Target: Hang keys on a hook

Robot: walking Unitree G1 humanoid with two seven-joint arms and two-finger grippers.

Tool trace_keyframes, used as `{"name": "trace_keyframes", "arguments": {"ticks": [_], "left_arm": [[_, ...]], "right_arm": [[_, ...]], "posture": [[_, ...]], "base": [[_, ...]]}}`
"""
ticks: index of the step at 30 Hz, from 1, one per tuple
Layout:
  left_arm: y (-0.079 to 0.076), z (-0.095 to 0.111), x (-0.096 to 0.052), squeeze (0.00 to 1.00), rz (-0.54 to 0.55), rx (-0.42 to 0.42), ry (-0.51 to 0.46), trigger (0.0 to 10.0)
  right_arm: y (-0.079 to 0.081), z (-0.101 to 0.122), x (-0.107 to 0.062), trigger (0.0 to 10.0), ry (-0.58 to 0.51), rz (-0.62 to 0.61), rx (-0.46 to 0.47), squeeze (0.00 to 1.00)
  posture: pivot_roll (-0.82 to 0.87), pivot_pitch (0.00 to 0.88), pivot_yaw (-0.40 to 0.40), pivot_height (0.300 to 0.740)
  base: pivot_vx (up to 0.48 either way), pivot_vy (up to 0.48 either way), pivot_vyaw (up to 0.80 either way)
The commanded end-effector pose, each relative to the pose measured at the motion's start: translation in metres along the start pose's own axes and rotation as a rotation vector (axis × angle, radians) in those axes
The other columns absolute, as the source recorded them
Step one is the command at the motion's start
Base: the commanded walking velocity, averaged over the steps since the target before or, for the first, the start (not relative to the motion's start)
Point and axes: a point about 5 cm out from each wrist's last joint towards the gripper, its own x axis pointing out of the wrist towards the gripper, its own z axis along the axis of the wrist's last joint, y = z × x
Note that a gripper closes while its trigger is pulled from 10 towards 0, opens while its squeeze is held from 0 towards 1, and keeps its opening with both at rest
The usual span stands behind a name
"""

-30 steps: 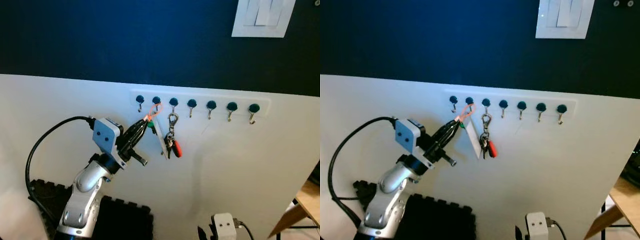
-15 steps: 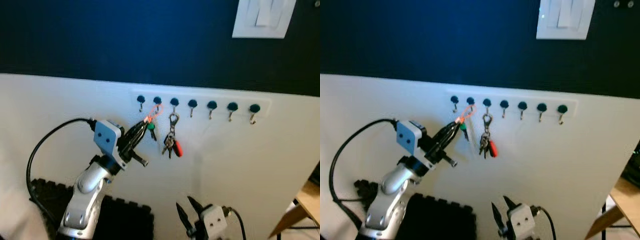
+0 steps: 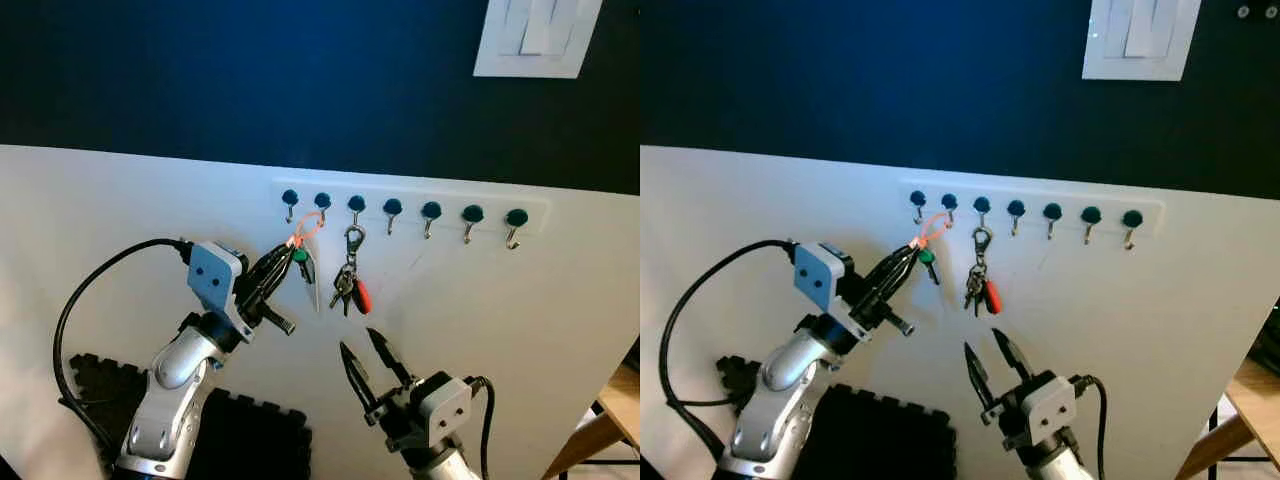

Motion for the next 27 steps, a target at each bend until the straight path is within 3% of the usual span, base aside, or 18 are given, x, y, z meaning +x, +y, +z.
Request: {"name": "trace_keyframes", "arguments": {"ticks": [1, 14, 21, 27], "left_arm": [[-0.003, -0.001, 0.003, 0.00, -0.001, -0.002, -0.004, 10.0], [-0.008, -0.004, 0.006, 0.00, -0.029, -0.020, 0.009, 10.0], [-0.015, -0.020, 0.002, 0.00, -0.098, 0.027, 0.132, 10.0], [-0.015, -0.023, 0.002, 0.00, -0.095, 0.034, 0.152, 10.0]], "right_arm": [[0.000, 0.001, 0.003, 10.0, -0.004, -0.008, 0.021, 0.00], [0.000, 0.007, 0.008, 10.0, 0.000, -0.013, 0.056, 0.00], [-0.001, 0.007, 0.007, 10.0, 0.022, -0.023, 0.058, 0.00], [-0.003, 0.008, 0.008, 10.0, 0.026, -0.031, 0.057, 0.00]], "posture": [[0.05, 0.008, 0.016, 0.740], [0.05, 0.008, 0.017, 0.740], [0.05, 0.008, 0.019, 0.740], [0.05, 0.007, 0.020, 0.740]], "base": [[0.000, 0.000, 0.00], [0.000, 0.000, 0.00], [0.000, 0.000, 0.00], [0.000, 0.000, 0.00]]}}
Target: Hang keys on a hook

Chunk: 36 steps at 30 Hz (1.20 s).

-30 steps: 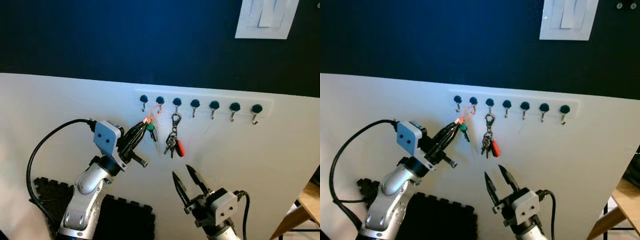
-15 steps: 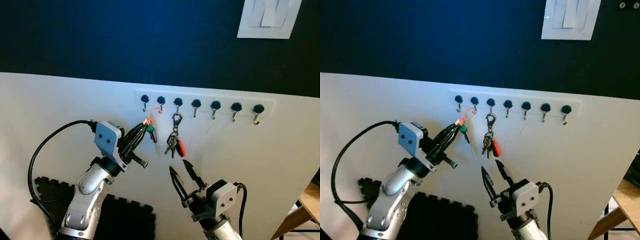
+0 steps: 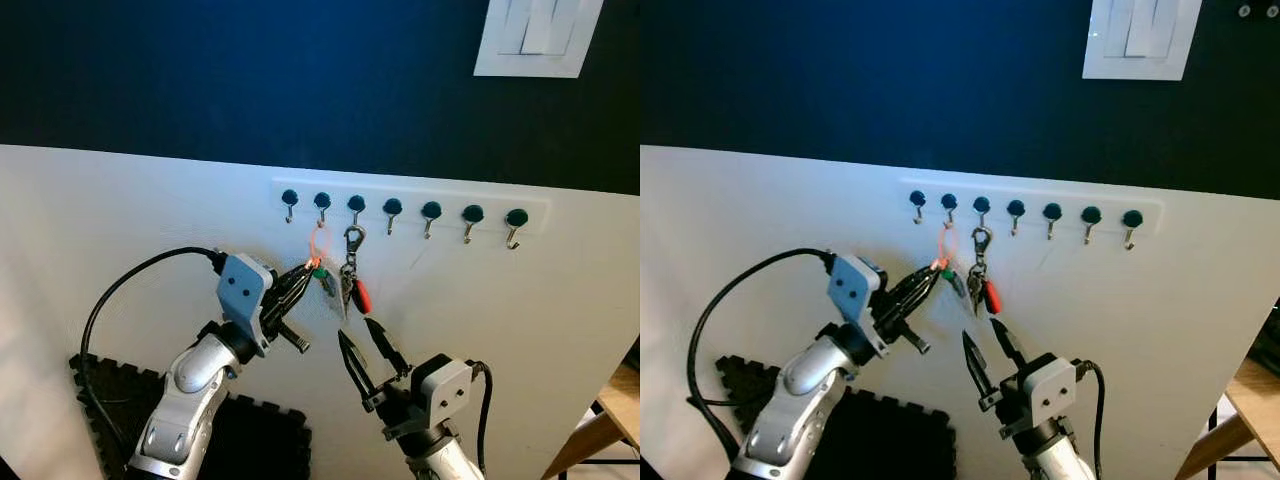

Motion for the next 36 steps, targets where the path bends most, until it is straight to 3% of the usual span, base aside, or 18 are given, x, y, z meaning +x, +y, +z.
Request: {"name": "trace_keyframes", "arguments": {"ticks": [1, 7, 9, 10, 11, 12, 17, 18, 22, 28, 31, 32, 34, 35, 36], "left_arm": [[0.001, -0.005, 0.000, 0.00, -0.009, 0.008, 0.043, 10.0], [0.006, -0.005, 0.001, 0.00, 0.026, 0.018, 0.049, 10.0], [0.008, -0.005, 0.001, 0.47, 0.039, 0.018, 0.050, 10.0], [0.008, -0.005, 0.001, 0.47, 0.039, 0.018, 0.050, 10.0], [0.009, -0.005, 0.000, 0.95, 0.047, 0.014, 0.047, 10.0], [0.009, -0.005, 0.000, 1.00, 0.053, 0.012, 0.045, 10.0], [0.011, -0.005, 0.000, 1.00, 0.072, 0.009, 0.053, 10.0], [0.012, -0.008, -0.001, 0.00, 0.072, 0.012, 0.070, 10.0], [0.012, -0.022, -0.010, 0.00, 0.089, 0.005, 0.127, 10.0], [0.001, -0.065, -0.044, 0.00, 0.175, -0.119, 0.217, 10.0], [0.002, -0.089, -0.071, 0.00, 0.323, -0.181, 0.300, 10.0], [0.002, -0.089, -0.071, 0.00, 0.323, -0.181, 0.300, 10.0], [0.001, -0.112, -0.094, 0.00, 0.416, -0.203, 0.421, 10.0], [0.001, -0.112, -0.094, 0.00, 0.416, -0.203, 0.421, 10.0], [-0.001, -0.137, -0.116, 0.00, 0.488, -0.243, 0.583, 10.0]], "right_arm": [[0.000, 0.002, 0.000, 10.0, -0.002, -0.006, 0.006, 0.00], [0.000, 0.003, 0.000, 10.0, 0.002, -0.011, 0.008, 0.00], [0.000, 0.003, 0.000, 10.0, 0.003, -0.013, 0.009, 0.00], [0.000, 0.003, 0.000, 10.0, 0.003, -0.013, 0.009, 0.00], [0.000, 0.003, 0.000, 10.0, 0.004, -0.013, 0.010, 0.00], [0.000, 0.002, 0.000, 10.0, 0.004, -0.014, 0.011, 0.00], [0.000, 0.001, 0.000, 10.0, 0.009, -0.017, 0.012, 0.00], [-0.001, 0.000, -0.001, 10.0, 0.016, -0.021, 0.014, 0.00], [-0.001, -0.007, -0.009, 10.0, 0.055, -0.031, 0.017, 0.00], [-0.009, -0.044, -0.051, 10.0, 0.260, -0.090, 0.021, 0.00], [-0.013, -0.069, -0.082, 10.0, 0.442, -0.141, 0.065, 0.00], [-0.013, -0.069, -0.082, 10.0, 0.442, -0.141, 0.065, 0.00], [-0.015, -0.092, -0.107, 10.0, 0.641, -0.194, 0.098, 0.00], [-0.015, -0.092, -0.107, 10.0, 0.641, -0.194, 0.098, 0.00], [-0.015, -0.106, -0.126, 10.0, 0.775, -0.242, 0.134, 0.00]], "posture": [[0.05, 0.007, 0.021, 0.740], [0.05, 0.006, 0.021, 0.740], [0.05, 0.008, 0.022, 0.740], [0.05, 0.008, 0.022, 0.740], [0.05, 0.008, 0.022, 0.740], [0.05, 0.007, 0.022, 0.740], [0.05, 0.006, 0.022, 0.740], [0.05, 0.003, 0.023, 0.740], [0.05, 0.000, 0.024, 0.740], [0.05, 0.000, 0.030, 0.740], [0.04, 0.000, 0.032, 0.740], [0.04, 0.000, 0.032, 0.740], [0.04, 0.000, 0.033, 0.740], [0.04, 0.000, 0.033, 0.740], [0.04, 0.000, 0.032, 0.740]], "base": [[0.000, 0.000, 0.00], [0.000, 0.000, 0.00], [0.000, 0.000, 0.00], [0.000, 0.000, 0.00], [0.000, 0.000, 0.00], [0.000, 0.000, 0.00], [0.000, 0.000, 0.00], [0.000, 0.000, 0.00], [0.000, 0.000, 0.00], [0.000, 0.000, 0.00], [0.000, 0.000, 0.00], [0.000, 0.000, 0.00], [0.000, 0.000, 0.00], [0.000, 0.000, 0.00], [0.000, 0.000, 0.00]]}}
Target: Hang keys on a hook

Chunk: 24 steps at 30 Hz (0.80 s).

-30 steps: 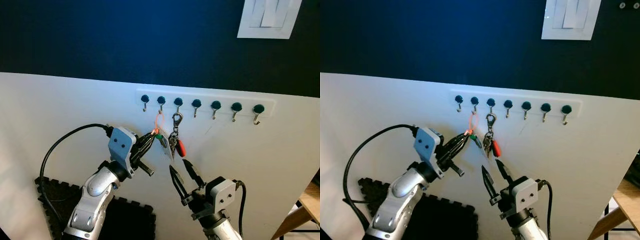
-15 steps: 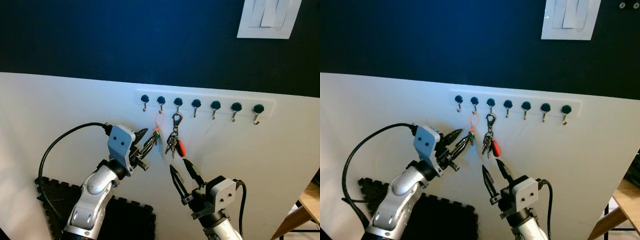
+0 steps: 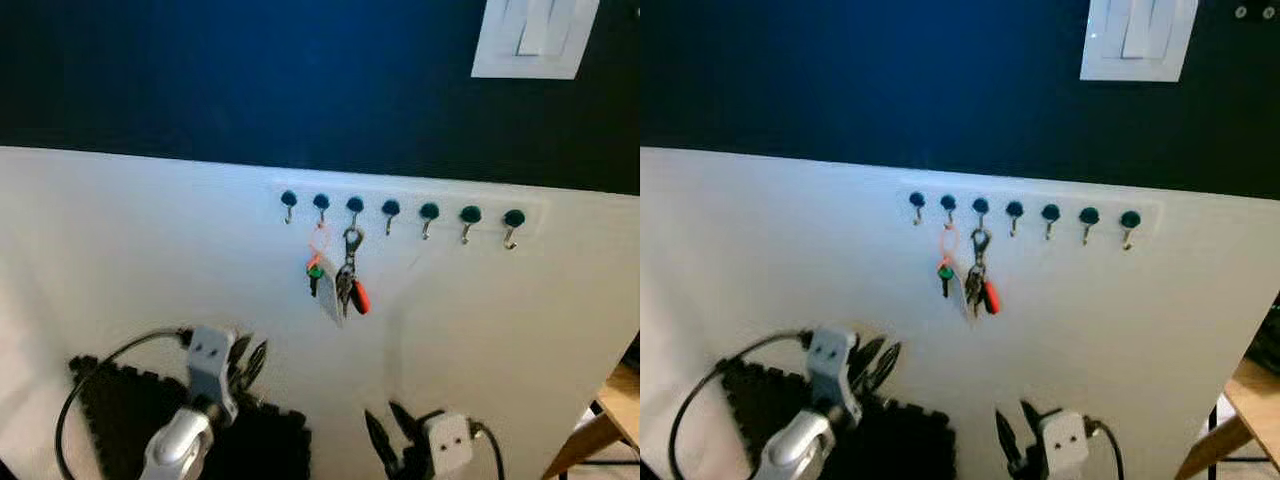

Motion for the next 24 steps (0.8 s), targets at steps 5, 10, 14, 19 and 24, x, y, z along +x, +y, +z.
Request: {"name": "trace_keyframes", "arguments": {"ticks": [5, 10, 14, 19, 24], "left_arm": [[0.024, -0.086, -0.039, 0.00, 0.236, -0.011, 0.478, 10.0], [0.014, -0.141, -0.087, 0.00, 0.237, -0.057, 0.824, 10.0], [0.011, -0.147, -0.097, 0.00, 0.230, -0.043, 0.835, 10.0], [0.008, -0.149, -0.094, 0.00, 0.251, -0.044, 0.811, 10.0], [0.006, -0.148, -0.089, 0.00, 0.285, -0.110, 0.781, 10.0]], "right_arm": [[-0.009, -0.054, -0.022, 10.0, 0.343, -0.110, 0.099, 0.00], [-0.022, -0.083, -0.047, 10.0, 0.520, -0.276, 0.207, 0.00], [-0.031, -0.085, -0.052, 10.0, 0.543, -0.341, 0.202, 0.00], [-0.032, -0.089, -0.052, 10.0, 0.589, -0.336, 0.179, 0.00], [-0.032, -0.091, -0.055, 10.0, 0.614, -0.324, 0.159, 0.00]], "posture": [[0.04, 0.000, 0.027, 0.740], [0.05, 0.000, 0.018, 0.740], [0.04, 0.000, 0.027, 0.740], [0.04, 0.000, 0.021, 0.740], [0.04, 0.000, 0.008, 0.740]], "base": [[0.000, 0.000, 0.00], [0.000, 0.000, 0.00], [0.000, 0.000, 0.00], [0.000, 0.000, 0.00], [0.000, 0.000, 0.00]]}}
